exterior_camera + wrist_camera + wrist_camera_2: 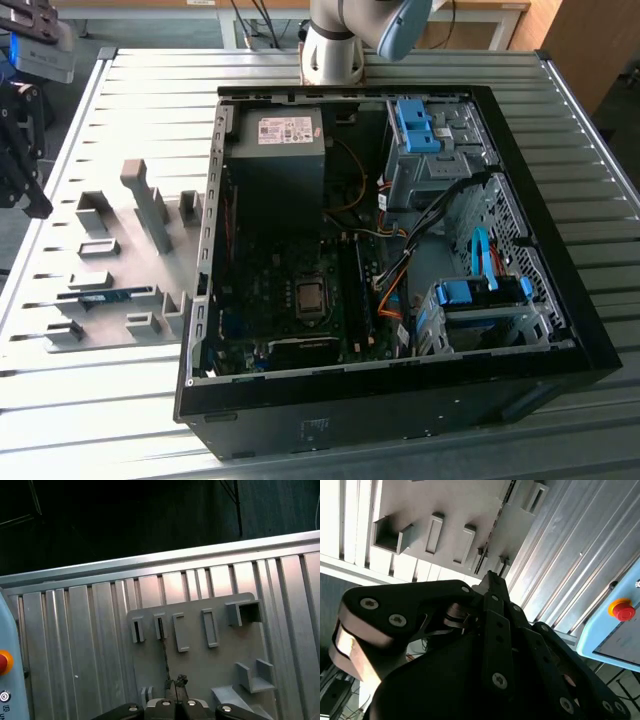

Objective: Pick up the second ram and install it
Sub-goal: 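Pick up the second ram and move it above second insertion slot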

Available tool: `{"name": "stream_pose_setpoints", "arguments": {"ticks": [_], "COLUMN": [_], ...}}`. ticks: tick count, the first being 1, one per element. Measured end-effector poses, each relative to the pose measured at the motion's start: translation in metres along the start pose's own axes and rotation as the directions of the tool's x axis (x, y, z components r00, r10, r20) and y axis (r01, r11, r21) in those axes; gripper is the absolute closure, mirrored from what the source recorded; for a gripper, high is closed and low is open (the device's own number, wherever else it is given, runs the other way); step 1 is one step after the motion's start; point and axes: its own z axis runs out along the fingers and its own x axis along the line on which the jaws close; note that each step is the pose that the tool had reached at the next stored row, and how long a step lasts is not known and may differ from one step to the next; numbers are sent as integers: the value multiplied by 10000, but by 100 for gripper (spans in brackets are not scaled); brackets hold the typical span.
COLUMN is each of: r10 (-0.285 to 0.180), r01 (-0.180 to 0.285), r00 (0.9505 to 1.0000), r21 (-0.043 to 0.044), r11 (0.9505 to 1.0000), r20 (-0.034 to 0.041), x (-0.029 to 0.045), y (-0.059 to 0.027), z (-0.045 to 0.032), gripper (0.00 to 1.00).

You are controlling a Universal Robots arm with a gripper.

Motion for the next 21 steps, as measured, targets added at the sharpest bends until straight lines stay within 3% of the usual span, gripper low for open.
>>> {"name": "stream_pose_setpoints", "arguments": {"ticks": [4, 7, 13, 15, 18, 19, 21], "r10": [-719, -1247, -2293, -2433, -2961, -3054, -3040], "r01": [719, 1247, 2293, 2433, 2961, 3054, 3040], "r00": [9974, 9922, 9733, 9699, 9551, 9522, 9526], "r21": [4, 6, 5, 4, 5, 6, 54], "r11": [9974, 9922, 9734, 9700, 9552, 9522, 9526], "r20": [-28, -48, -89, -96, -115, -119, -127], "x": [0, 0, 0, 0, 0, 0, 2], "y": [0, -1, -1, -1, -2, 3, 15], "z": [10, 17, 31, 32, 44, 50, 69], "gripper": [89, 89, 89, 89, 89, 89, 89]}}
